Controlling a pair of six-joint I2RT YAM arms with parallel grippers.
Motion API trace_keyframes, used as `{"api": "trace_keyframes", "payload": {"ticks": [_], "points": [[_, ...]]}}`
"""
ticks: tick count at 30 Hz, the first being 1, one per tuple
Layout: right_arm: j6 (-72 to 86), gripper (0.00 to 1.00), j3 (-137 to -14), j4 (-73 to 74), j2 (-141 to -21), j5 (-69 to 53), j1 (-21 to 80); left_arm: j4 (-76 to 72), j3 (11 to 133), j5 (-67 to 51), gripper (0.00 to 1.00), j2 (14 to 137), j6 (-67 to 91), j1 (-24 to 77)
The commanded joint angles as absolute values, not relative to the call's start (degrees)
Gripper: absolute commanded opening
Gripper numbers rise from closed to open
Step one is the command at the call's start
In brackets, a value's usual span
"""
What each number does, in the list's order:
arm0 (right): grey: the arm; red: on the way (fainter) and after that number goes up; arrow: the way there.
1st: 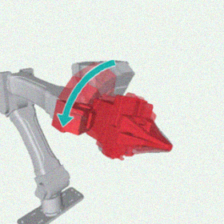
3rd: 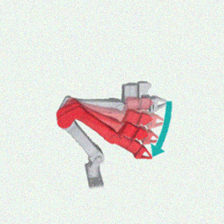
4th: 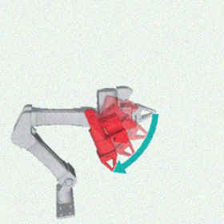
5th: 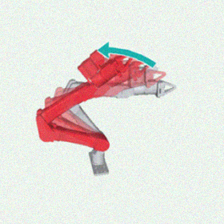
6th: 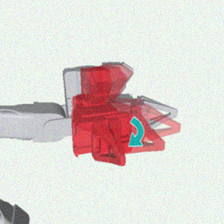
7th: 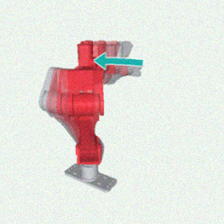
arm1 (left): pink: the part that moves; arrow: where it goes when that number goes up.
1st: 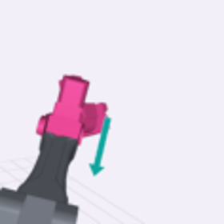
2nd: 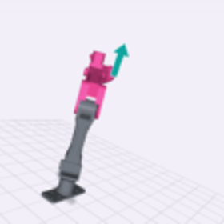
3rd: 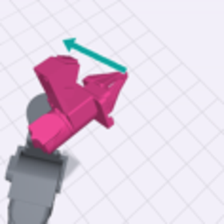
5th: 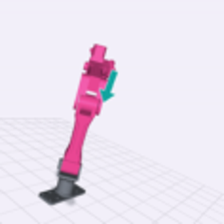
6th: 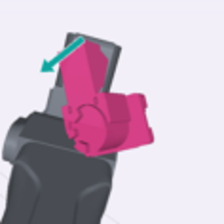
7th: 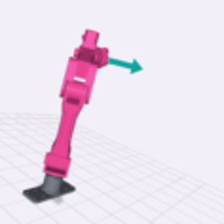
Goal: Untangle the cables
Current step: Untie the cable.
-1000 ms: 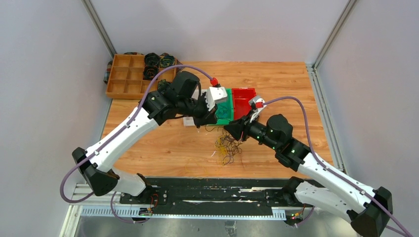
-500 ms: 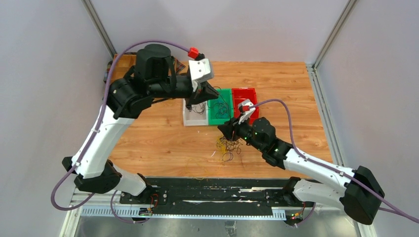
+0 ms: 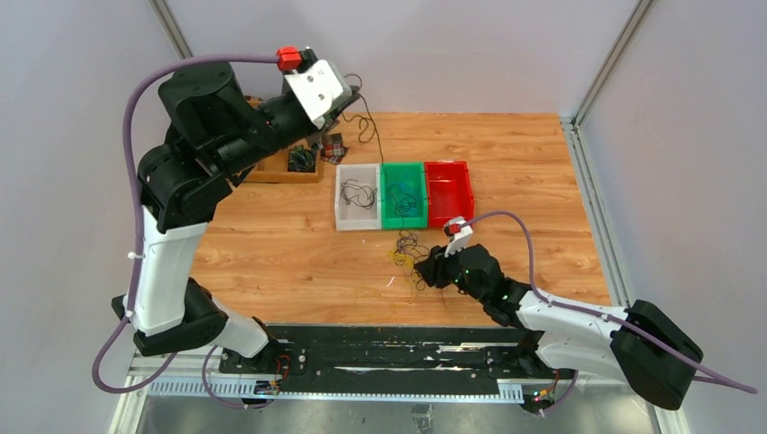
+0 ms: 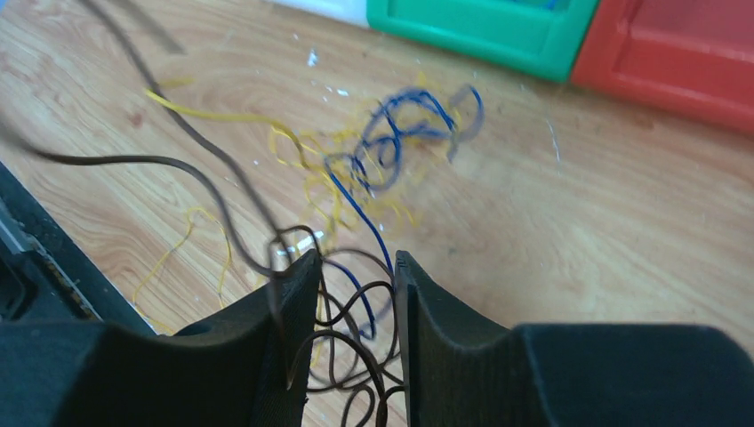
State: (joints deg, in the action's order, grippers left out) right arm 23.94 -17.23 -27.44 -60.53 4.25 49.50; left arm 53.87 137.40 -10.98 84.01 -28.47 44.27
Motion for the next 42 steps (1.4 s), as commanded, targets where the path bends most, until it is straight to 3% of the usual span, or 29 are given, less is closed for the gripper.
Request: {"api": "trace_keyframes", "payload": {"ticks": [1, 6, 10, 17, 22, 28, 31, 36, 42], "points": [[26.5, 0.37, -13.5, -30.3, -59.2, 7.1, 50.3, 42.9, 136.2, 0.4, 0.01, 81.9, -32.0, 44.1], [27.9, 0.36, -9.9, -30.7, -58.3, 8.4, 50.3, 35.5, 135.8, 4.5, 0.01, 80.9, -32.4, 44.1], [28.9, 0.30, -7.8, -30.6, -57.3, 9.7, 50.3, 31.0, 134.6, 6.6, 0.00, 80.2, -35.2, 44.1], [30.1, 0.29, -5.4, -28.1, -53.7, 11.1, 50.3, 14.4, 132.9, 18.6, 0.01, 80.5, -45.5, 44.0], [30.5, 0.38, -3.9, -25.2, -49.7, 12.8, 50.3, 5.4, 139.3, 22.4, 0.01, 84.1, -51.3, 44.0], [30.8, 0.43, -3.3, -21.3, -44.5, 14.6, 50.3, -5.6, 138.3, 21.7, 0.01, 85.4, -60.1, 44.0], [30.8, 0.43, -3.3, -19.3, -42.2, 14.6, 50.3, 0.0, 140.6, 20.7, 0.01, 86.3, -59.5, 44.0], [30.7, 0.44, -3.6, -16.1, -37.5, 15.5, 50.3, -0.5, 122.4, 21.1, 0.01, 79.9, -58.6, 43.6], [30.2, 0.43, -4.9, -12.8, -33.7, 16.3, 50.3, 5.1, 102.0, 23.8, 0.01, 77.1, -47.1, 36.7]]}}
